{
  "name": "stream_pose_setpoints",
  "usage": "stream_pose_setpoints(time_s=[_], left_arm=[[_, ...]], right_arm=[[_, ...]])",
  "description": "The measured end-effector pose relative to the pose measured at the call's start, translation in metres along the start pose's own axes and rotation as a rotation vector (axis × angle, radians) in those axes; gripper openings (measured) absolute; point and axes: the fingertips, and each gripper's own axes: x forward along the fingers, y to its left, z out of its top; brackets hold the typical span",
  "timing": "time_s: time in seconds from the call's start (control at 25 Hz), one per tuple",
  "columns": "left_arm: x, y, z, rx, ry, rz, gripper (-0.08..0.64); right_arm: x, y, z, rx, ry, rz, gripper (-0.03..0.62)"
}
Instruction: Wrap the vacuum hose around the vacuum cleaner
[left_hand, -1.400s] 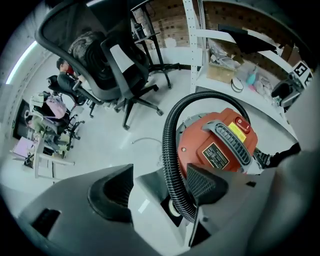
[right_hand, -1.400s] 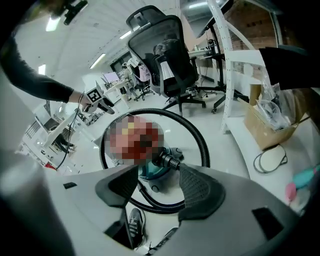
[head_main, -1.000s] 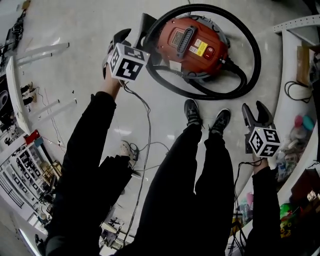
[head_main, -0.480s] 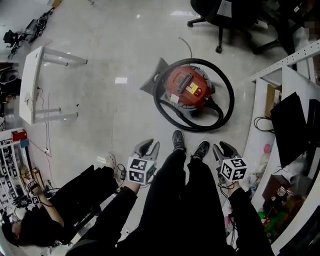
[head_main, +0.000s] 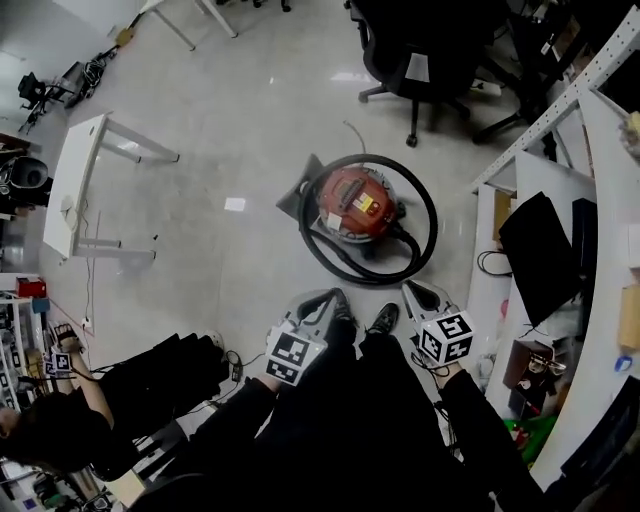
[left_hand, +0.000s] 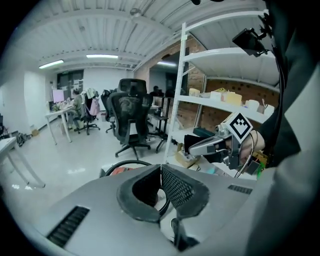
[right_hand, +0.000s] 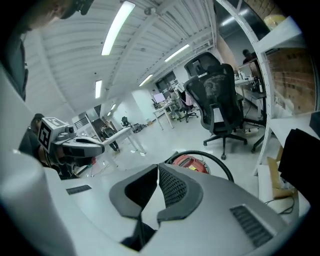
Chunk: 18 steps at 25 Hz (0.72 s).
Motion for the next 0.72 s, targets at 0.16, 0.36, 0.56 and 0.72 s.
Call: stream_pose_setpoints(time_s=[0.16, 0.36, 0.56, 0.72], left_arm=[[-0.016, -0.022, 0.004, 0.02, -0.014, -0.028, 0.025], [-0.042, -0.012, -0.005, 0.017, -0.035, -0.037, 0.025], [-0.084, 0.015, -0.033, -0.052, -0.072, -0.035, 0.025], [-0.12, 0.035, -0.079, -0.107, -0.079, -0.036, 0.025]], right_arm=[[-0.028, 0.007, -0.002, -0.03, 0.019, -0.054, 0.025], [-0.052, 0.023, -0.004, -0.03, 0.025, -0.138, 0.025], [-0.056, 0.069, -0.013, -0.051, 0.031, -0.196, 0.025], [-0.049, 0.121, -0.031, -0.057, 0.048, -0.213, 0.025]])
